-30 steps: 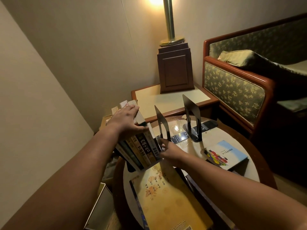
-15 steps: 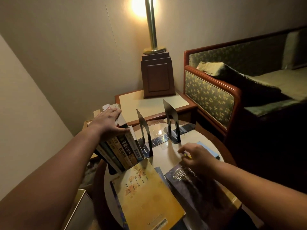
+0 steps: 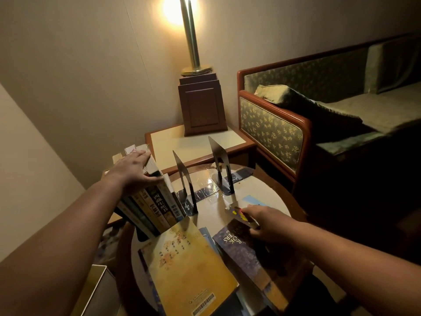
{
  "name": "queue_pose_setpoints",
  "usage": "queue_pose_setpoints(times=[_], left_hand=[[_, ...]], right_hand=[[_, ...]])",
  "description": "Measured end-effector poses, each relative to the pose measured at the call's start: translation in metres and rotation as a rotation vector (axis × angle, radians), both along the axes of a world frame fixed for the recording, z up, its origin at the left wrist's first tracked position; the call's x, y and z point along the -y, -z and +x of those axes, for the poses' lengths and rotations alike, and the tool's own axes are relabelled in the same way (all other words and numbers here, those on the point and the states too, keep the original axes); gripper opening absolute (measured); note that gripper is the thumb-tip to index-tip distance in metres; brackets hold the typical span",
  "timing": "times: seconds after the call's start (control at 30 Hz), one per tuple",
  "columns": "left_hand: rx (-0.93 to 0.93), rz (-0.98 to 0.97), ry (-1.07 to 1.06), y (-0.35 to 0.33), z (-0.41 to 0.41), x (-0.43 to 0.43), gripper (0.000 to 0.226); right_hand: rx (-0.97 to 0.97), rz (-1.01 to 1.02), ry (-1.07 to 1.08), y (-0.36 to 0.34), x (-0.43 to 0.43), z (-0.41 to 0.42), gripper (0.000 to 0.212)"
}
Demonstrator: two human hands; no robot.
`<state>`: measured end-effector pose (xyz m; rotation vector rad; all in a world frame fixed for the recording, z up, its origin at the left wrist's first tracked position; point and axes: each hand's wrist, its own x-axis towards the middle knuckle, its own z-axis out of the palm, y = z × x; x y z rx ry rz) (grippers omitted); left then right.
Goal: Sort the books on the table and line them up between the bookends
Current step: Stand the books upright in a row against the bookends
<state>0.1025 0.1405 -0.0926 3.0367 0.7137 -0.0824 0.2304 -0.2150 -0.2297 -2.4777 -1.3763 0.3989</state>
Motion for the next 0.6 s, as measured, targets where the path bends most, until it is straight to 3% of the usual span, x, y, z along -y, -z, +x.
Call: queue_pose_setpoints(times=[0.13,0.3,0.43,0.5,0.6], left_hand=[[-0.004,0.003,-0.003,0.001,0.001,0.000,0.108],[-0.014,-0.014,-0.004,-0.001,-0.001,0.000,0.120],[-0.002,-0.004,0.002,0.002,0.000,-0.002,0.116],[0.003,0.004,0.002,0.003,0.000,-0.003,0.112],[-0.001,-0.002,-0.003,0.002,0.000,-0.003,0.117]], right_hand=[[0.010,0.097,-0.066,-0.004,0.003,-0.008,0.052],[-0.059,0.058,-0.189,0.003,0.010,-0.023,0.043],[-0.073,0.197,0.049,0.012,0.010,-0.015,0.046],[-0.071,0.188,0.256,0.018,0.007,0.001,0.063],[-0.279,0.110,0.486,0.025,0.002,0.022,0.096]])
